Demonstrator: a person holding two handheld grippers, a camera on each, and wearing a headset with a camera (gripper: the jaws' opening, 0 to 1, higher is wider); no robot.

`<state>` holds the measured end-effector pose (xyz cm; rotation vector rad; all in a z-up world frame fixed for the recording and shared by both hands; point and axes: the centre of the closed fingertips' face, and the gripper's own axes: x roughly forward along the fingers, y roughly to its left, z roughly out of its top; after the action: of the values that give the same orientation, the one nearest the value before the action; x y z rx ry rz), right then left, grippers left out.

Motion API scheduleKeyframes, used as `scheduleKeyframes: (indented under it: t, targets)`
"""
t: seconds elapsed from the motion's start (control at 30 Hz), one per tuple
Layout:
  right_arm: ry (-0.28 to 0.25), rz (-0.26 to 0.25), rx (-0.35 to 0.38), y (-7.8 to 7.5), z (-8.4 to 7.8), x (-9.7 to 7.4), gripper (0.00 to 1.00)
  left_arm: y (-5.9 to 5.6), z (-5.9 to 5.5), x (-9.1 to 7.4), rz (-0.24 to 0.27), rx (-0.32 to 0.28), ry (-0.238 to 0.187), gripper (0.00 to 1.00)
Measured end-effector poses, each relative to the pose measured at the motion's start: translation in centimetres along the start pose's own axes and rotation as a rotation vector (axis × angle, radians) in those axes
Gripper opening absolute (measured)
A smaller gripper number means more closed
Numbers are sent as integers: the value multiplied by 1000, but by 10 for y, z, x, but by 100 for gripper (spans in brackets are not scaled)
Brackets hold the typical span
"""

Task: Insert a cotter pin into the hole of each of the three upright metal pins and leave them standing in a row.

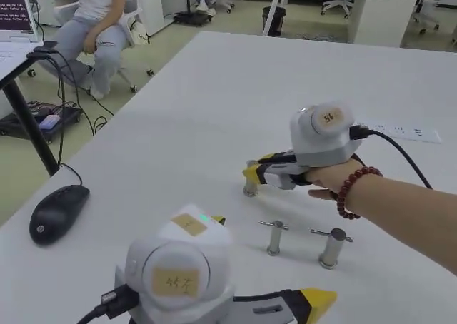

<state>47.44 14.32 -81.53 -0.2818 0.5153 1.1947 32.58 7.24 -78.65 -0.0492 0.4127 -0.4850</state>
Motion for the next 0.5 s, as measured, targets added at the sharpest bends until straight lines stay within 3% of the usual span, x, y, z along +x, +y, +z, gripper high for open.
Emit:
scheduleKeyframes:
  t: [0.27, 0.5]
  targets:
    - [-1, 35, -25, -2, -1, -8, 13, 0, -2, 0, -3, 2, 8, 97]
    - [9, 72, -75, 2, -8, -25, 13, -1, -2, 0, -10, 8, 7, 96]
